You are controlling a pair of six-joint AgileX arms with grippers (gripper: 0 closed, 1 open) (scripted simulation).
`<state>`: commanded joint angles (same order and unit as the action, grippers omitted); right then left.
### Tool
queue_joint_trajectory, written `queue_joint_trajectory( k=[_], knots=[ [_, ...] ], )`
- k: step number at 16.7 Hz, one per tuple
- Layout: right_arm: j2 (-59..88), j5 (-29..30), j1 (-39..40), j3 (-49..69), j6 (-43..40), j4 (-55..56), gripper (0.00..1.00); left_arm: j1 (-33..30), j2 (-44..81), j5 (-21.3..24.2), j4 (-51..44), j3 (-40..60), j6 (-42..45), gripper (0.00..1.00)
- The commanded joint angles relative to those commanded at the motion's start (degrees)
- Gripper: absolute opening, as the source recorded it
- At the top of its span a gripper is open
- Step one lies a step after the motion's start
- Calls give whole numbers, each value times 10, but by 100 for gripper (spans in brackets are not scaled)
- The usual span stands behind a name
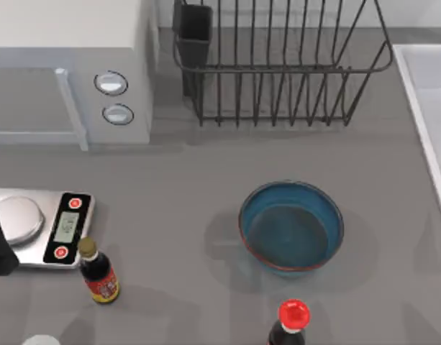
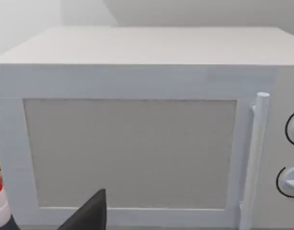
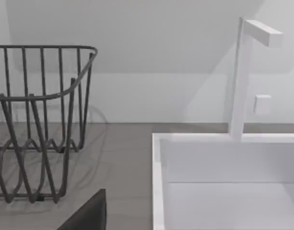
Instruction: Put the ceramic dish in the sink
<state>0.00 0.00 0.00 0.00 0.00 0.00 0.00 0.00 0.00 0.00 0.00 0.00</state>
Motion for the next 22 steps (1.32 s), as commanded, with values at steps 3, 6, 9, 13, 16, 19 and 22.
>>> queue_joint_trajectory(
  k=[3, 6, 9, 13, 16, 19, 22],
  knots=[
    [6, 0, 5, 6, 4, -5, 100, 0, 0, 0, 0, 0, 0, 100],
    [60, 1, 45, 59, 35, -45, 100, 0, 0, 0, 0, 0, 0, 100],
    [168, 4, 107, 162, 86, -121, 100, 0, 0, 0, 0, 0, 0, 100],
    [393, 8, 195, 344, 163, -260, 100, 0, 0, 0, 0, 0, 0, 100],
    [585, 9, 250, 483, 217, -378, 100, 0, 0, 0, 0, 0, 0, 100],
    [750, 8, 286, 610, 258, -492, 100, 0, 0, 0, 0, 0, 0, 100],
    [893, 6, 302, 727, 284, -588, 100, 0, 0, 0, 0, 0, 0, 100]
  ],
)
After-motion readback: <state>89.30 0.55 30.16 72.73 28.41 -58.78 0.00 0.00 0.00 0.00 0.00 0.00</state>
